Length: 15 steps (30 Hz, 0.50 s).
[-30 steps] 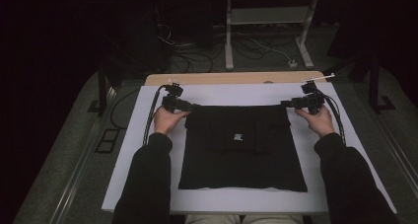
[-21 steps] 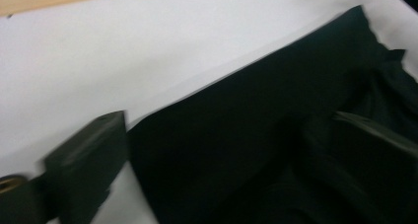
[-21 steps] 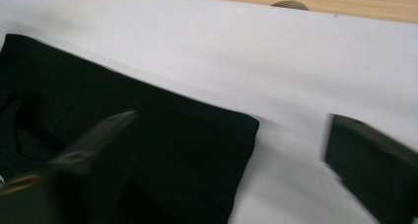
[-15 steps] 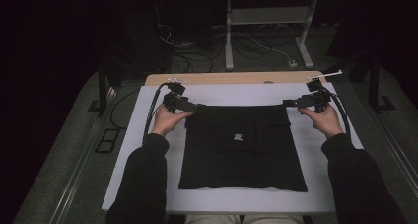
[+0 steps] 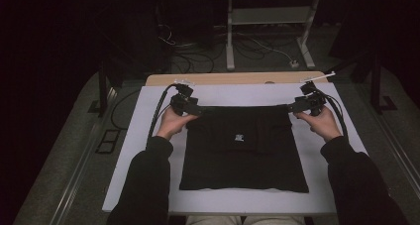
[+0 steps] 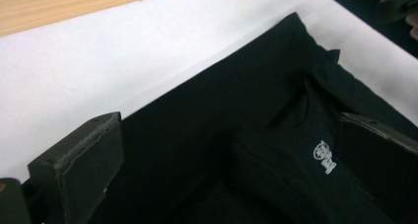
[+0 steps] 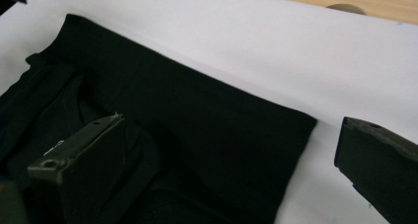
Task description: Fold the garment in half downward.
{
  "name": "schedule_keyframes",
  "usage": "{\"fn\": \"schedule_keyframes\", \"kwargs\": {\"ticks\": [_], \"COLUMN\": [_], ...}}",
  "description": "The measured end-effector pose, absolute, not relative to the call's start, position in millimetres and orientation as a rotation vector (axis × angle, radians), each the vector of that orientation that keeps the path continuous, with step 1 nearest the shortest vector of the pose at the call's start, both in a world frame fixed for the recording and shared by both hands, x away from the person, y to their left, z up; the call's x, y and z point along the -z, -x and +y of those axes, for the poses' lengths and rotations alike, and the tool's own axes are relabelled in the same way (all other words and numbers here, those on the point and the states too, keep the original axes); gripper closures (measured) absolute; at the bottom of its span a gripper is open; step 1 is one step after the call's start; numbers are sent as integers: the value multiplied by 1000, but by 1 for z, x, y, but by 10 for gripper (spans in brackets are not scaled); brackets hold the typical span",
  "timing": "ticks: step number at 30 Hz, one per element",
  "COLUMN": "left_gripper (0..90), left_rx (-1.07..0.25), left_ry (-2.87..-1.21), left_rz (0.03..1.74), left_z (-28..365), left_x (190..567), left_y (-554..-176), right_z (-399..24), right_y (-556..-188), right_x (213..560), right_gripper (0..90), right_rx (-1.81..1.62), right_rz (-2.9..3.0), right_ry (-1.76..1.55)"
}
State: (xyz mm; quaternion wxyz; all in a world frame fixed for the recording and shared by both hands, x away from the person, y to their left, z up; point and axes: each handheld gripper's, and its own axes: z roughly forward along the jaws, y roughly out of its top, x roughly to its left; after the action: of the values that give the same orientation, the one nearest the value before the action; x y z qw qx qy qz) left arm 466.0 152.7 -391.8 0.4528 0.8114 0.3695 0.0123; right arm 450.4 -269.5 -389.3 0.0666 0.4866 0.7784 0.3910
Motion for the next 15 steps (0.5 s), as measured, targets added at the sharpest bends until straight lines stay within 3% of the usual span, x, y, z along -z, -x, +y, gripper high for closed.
{"fn": "schedule_keyframes", "kwargs": {"ticks": [15], "left_gripper": [0], "left_rx": [24], "left_ry": [-1996], "left_rz": [973], "left_z": [159], "left_x": [413], "left_y": [-471], "right_z": [-254], "right_y": [-447], "right_x": [402], "right_gripper": [0], "right_rx": [-1182], "right_rz": [2415], "right_ry": [-1413]}}
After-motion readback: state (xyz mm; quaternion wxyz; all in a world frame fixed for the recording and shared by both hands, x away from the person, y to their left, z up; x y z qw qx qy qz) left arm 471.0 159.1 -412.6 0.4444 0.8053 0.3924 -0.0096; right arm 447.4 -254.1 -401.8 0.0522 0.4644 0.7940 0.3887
